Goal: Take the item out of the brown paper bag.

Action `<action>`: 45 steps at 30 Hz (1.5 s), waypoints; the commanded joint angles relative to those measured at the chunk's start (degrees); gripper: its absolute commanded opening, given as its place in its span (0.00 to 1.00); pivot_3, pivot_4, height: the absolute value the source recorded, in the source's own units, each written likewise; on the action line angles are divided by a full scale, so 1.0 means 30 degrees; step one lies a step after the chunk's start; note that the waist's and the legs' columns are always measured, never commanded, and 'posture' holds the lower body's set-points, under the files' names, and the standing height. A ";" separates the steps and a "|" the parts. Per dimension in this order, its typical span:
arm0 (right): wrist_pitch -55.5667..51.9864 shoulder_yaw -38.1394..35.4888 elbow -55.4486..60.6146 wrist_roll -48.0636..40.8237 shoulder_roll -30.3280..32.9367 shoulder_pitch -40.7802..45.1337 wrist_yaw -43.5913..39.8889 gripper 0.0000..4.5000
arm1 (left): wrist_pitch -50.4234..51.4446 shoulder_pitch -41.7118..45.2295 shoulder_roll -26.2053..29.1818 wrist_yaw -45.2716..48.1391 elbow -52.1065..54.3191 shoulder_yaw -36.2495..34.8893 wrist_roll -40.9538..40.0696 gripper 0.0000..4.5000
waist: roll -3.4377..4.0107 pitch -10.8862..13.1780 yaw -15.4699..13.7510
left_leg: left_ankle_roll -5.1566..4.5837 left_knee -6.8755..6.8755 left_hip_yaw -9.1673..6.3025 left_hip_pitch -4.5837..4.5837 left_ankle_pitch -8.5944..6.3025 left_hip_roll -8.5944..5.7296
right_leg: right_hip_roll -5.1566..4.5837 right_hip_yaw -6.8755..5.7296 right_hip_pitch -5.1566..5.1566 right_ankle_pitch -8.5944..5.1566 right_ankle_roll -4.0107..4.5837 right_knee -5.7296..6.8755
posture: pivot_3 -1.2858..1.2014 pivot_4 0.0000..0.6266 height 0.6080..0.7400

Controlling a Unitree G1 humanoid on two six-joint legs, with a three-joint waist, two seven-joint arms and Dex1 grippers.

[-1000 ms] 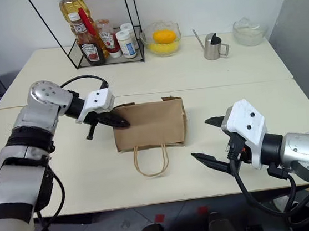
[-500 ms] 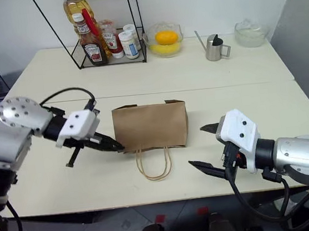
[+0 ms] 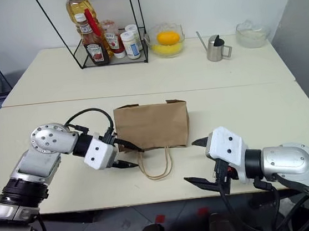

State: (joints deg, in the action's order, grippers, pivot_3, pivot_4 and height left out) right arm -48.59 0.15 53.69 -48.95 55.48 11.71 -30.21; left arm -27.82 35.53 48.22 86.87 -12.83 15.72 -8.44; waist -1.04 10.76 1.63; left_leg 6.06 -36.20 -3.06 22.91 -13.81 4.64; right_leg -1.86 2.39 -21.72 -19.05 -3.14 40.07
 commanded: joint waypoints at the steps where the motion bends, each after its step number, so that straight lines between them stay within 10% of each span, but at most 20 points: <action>1: 0.0235 -0.0263 0.0445 0.0040 -0.0140 0.0025 -0.0142 1.00 | -0.1401 0.0734 -0.0196 0.0150 -0.0710 0.0031 0.0455 0.47 | 0.0000 0.0000 0.0002 | 0.0000 0.0000 0.0000 0.0000 0.0000 -0.0001 | 0.0000 0.0001 0.0000 0.0000 0.0000 0.0001 | 0.52 0.24 1.00; 22: 0.0893 0.0222 0.0678 0.1894 -0.0555 -0.1297 -0.0439 1.00 | -0.4399 0.1449 -0.2247 -0.1110 -0.3056 0.1015 0.2030 0.47 | -0.0003 -0.0002 0.0008 | 0.0000 0.0000 -0.0009 -0.0004 0.0000 -0.0001 | 0.0006 -0.0001 0.0009 0.0001 -0.0002 -0.0003 | 0.52 0.24 1.00; 30: 0.2804 0.2453 0.0119 0.5585 -0.0154 -0.1288 -0.1894 1.00 | -0.4075 0.1358 -0.3039 -0.1336 -0.2907 0.1564 0.2114 0.01 | -0.0004 -0.0002 0.0016 | 0.0000 -0.0001 -0.0012 -0.0004 0.0000 -0.0003 | 0.0006 -0.0002 0.0012 0.0000 -0.0002 -0.0007 | 0.52 0.24 1.00; 45: 1.9020 0.5924 -0.6606 1.7258 -0.0703 -0.1440 -0.4511 1.00 | 0.3286 0.1557 -0.2566 -0.2463 -0.1469 -0.0714 0.0120 0.01 | -0.0005 -0.0003 0.0056 | 0.0001 0.0000 -0.0014 -0.0016 0.0001 -0.0002 | 0.0009 -0.0002 0.0016 0.0000 -0.0004 -0.0012 | 0.52 0.24 1.00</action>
State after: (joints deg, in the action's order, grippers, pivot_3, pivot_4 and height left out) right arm 2.22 18.48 33.81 0.64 54.22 7.43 -44.51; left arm -20.09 39.36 39.57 80.47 -19.06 15.96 -6.73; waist -1.05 10.75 1.79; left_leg 6.06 -36.20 -3.10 22.85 -13.81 4.64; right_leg -1.83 2.38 -21.67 -19.05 -3.15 40.04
